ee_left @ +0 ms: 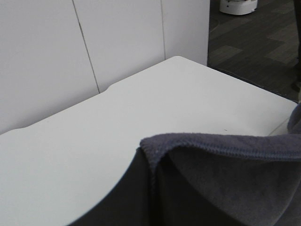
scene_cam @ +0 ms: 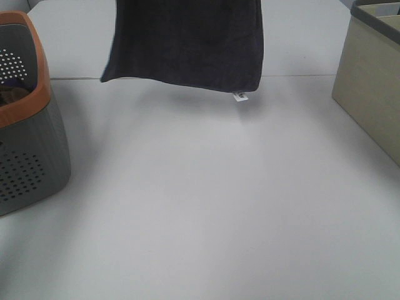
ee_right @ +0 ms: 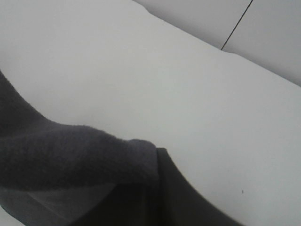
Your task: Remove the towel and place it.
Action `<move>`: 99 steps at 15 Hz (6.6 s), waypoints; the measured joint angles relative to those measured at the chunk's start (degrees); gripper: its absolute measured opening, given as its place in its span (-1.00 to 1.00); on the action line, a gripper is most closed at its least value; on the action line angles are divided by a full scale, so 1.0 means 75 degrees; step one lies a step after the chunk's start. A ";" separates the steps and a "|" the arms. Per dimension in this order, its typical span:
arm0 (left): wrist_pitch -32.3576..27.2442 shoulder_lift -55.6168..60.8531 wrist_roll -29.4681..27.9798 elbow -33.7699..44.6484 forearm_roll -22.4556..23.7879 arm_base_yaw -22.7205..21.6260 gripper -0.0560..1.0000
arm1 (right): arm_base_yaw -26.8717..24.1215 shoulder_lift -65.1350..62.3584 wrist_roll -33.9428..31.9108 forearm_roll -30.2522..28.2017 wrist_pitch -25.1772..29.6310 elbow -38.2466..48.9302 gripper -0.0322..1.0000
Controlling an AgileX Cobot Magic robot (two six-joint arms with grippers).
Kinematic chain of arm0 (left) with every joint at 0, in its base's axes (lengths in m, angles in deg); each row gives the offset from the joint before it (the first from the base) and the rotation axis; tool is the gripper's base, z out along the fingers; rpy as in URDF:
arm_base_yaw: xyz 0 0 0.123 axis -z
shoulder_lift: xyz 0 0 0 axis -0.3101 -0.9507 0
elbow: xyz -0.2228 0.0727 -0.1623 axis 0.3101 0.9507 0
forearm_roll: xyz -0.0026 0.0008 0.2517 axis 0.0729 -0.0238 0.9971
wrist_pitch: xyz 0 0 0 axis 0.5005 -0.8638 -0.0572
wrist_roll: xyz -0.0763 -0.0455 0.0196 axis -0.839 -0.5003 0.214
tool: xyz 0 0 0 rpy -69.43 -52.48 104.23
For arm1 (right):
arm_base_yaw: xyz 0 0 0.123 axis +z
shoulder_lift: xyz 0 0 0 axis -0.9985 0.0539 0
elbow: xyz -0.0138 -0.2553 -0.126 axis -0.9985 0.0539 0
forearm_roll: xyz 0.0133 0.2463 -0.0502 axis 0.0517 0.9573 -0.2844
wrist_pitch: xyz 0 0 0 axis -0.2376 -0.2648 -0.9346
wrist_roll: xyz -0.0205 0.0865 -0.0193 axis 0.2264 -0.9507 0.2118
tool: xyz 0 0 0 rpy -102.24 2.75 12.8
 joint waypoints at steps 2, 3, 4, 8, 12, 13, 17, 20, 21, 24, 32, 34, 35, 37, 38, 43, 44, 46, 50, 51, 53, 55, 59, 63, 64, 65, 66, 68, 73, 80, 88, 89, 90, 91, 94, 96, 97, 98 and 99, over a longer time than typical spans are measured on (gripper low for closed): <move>0.0863 -0.0336 0.0321 0.0000 0.0008 0.0000 -0.89 | 0.0000 0.0306 0.0000 -0.0306 -0.0802 0.0000 -0.94; 0.1276 -0.0489 0.0497 0.0000 -0.0031 0.0000 -0.89 | -0.0008 0.0489 0.0000 -0.0527 -0.1352 0.0000 -0.94; 0.1742 -0.0741 0.0764 0.0000 -0.0107 0.0000 -0.89 | -0.0092 0.0733 0.0000 -0.0688 -0.2101 0.0000 -0.94; 0.1627 -0.1474 0.0993 0.0000 -0.0153 0.0183 -0.89 | -0.0619 0.1528 -0.0008 -0.0833 -0.2949 0.0000 -0.94; -0.0405 -0.2002 0.0573 0.0000 0.0489 0.0611 -0.89 | -0.0833 0.2108 -0.0076 -0.0443 0.0351 0.0000 -0.94; -0.1620 -0.2124 -0.0267 0.0000 0.1451 0.0840 -0.89 | -0.0833 0.2208 -0.0076 -0.0084 0.2246 0.0000 -0.94; -0.3690 -0.2215 -0.1681 0.0000 0.2574 0.0901 -0.89 | -0.0833 0.2200 0.0222 0.0550 0.3950 0.0000 -0.94; -0.4759 -0.2384 -0.1925 -0.0008 0.2620 0.0909 -0.89 | -0.0833 0.2200 0.0382 0.0550 0.4263 0.0015 -0.94; -0.4805 -0.2452 -0.2101 0.0038 0.2620 0.0917 -0.89 | -0.0833 0.2200 0.0390 0.0550 0.4255 0.0130 -0.94; -0.4836 -0.2460 -0.2529 0.0451 0.2681 0.1031 -0.89 | -0.0833 0.2200 0.0390 0.0374 0.4255 0.0741 -0.94; -0.4836 -0.1864 -0.3186 0.2697 0.2880 0.1627 -0.89 | -0.0817 0.1734 0.0183 0.0321 0.4255 0.2850 -0.94; -0.4851 -0.1772 -0.3369 0.2926 0.2872 0.1734 -0.89 | -0.0802 0.1566 0.0183 0.0336 0.4255 0.3209 -0.94; -0.4843 -0.1772 -0.3415 0.3056 0.2872 0.1795 -0.89 | -0.0802 0.1551 0.0191 0.0344 0.4255 0.3361 -0.94; -0.4843 -0.1772 -0.3461 0.3224 0.2911 0.2055 -0.89 | -0.0802 0.1543 0.0199 0.0328 0.4255 0.3644 -0.94; -0.4843 -0.1772 -0.3461 0.3254 0.2911 0.2139 -0.89 | -0.0802 0.1543 0.0199 0.0328 0.4263 0.3675 -0.94; -0.4851 -0.1765 -0.3507 0.3927 0.3010 0.2185 -0.89 | -0.0802 0.1299 -0.0084 0.0428 0.4255 0.3720 -0.27; -0.4851 -0.1765 -0.3507 0.4026 0.3018 0.2185 -0.89 | -0.0802 0.1169 -0.0336 0.0428 0.4255 0.3720 -0.05; -0.4851 -0.1765 -0.3507 0.4064 0.3040 0.2185 -0.89 | -0.0802 0.0901 -0.1306 0.0428 0.4255 0.3720 0.26; -0.4851 -0.1704 -0.3514 0.4072 0.3071 0.2208 -0.89 | -0.0802 0.0298 -0.2063 0.1024 0.4255 0.3736 0.38; -0.4851 -0.1704 -0.3514 0.4072 0.3071 0.2215 -0.89 | -0.0802 0.0199 -0.2063 0.1123 0.4255 0.3736 0.38; -0.4851 -0.1704 -0.3514 0.4072 0.3079 0.2277 -0.78 | -0.0802 -0.0168 -0.2070 0.1283 0.4255 0.3743 0.38; -0.4851 -0.1704 -0.3820 0.4072 0.3086 0.2338 -0.36 | -0.0802 -0.0573 -0.2093 0.1322 0.4263 0.3820 0.38; -0.4851 -0.1673 -0.4714 0.4072 0.3621 0.2582 0.64 | -0.0802 -0.1467 -0.2200 0.1352 0.4263 0.3858 0.38; -0.4851 -0.0649 -0.4820 0.4087 0.3820 0.2681 0.74 | -0.0802 -0.2529 -0.2384 0.1352 0.4278 0.3858 0.38; -0.4851 -0.0489 -0.4820 0.4087 0.3858 0.2681 0.74 | -0.0802 -0.2620 -0.2414 0.1352 0.4278 0.3858 0.38; -0.4851 -0.0206 -0.4836 0.4049 0.3919 0.2681 0.74 | -0.0802 -0.2735 -0.2414 0.1352 0.4278 0.3858 0.38; -0.4859 0.0092 -0.4920 0.3957 0.3950 0.2681 0.74 | -0.0802 -0.2850 -0.2414 0.1352 0.4286 0.3858 0.38; -0.4866 0.0558 -0.5195 0.3499 0.4163 0.2681 0.74 | -0.0802 -0.3056 -0.2475 0.1345 0.4286 0.3858 0.38; -0.4866 0.1390 -0.6165 0.2559 0.5814 0.2529 0.74 | -0.0802 -0.3873 -0.2895 0.0573 0.4293 0.3858 0.48; -0.4866 0.2720 -0.6257 0.2773 0.5546 0.0237 0.74 | -0.2292 -0.4316 -0.3338 0.0374 0.4301 0.3858 0.43; -0.4782 0.6761 -0.6394 0.7502 0.5653 -0.1734 0.74 | -0.1856 -0.6012 -0.2513 -0.0046 0.4293 0.6112 0.59; -0.4721 0.7204 -0.6409 0.7815 0.5661 -0.1734 0.74 | -0.1749 -0.6333 -0.2697 -0.0046 0.4293 0.6547 0.63; -0.4652 0.7708 -0.6417 0.8128 0.5684 -0.1734 0.74 | -0.1727 -0.6654 -0.2819 -0.0046 0.4293 0.6944 0.65; -0.4622 0.8235 -0.6417 0.8403 0.5745 -0.1734 0.74 | -0.1727 -0.7066 -0.2857 -0.0084 0.4293 0.7296 0.66; -0.4584 0.9748 -0.6417 0.9305 0.6127 -0.1734 0.74 | -0.1704 -0.8388 -0.2865 -0.0328 0.4301 0.8144 0.67; -0.4561 1.0756 -0.6417 0.9794 0.6150 -0.1734 0.74 | -0.1704 -0.9358 -0.2773 -0.0382 0.4309 0.8655 0.67; -0.4561 1.1184 -0.6417 1.0008 0.6157 -0.1734 0.74 | -0.1704 -0.9824 -0.2666 -0.0405 0.4309 0.8900 0.68; -0.4561 1.1589 -0.6417 1.0168 0.6157 -0.1734 0.74 | -0.1704 -1.0267 -0.2590 -0.0405 0.4309 0.9137 0.70; -0.4561 1.2017 -0.6417 1.0313 0.6157 -0.1734 0.74 | -0.1704 -1.0703 -0.2529 -0.0405 0.4309 0.9389 0.72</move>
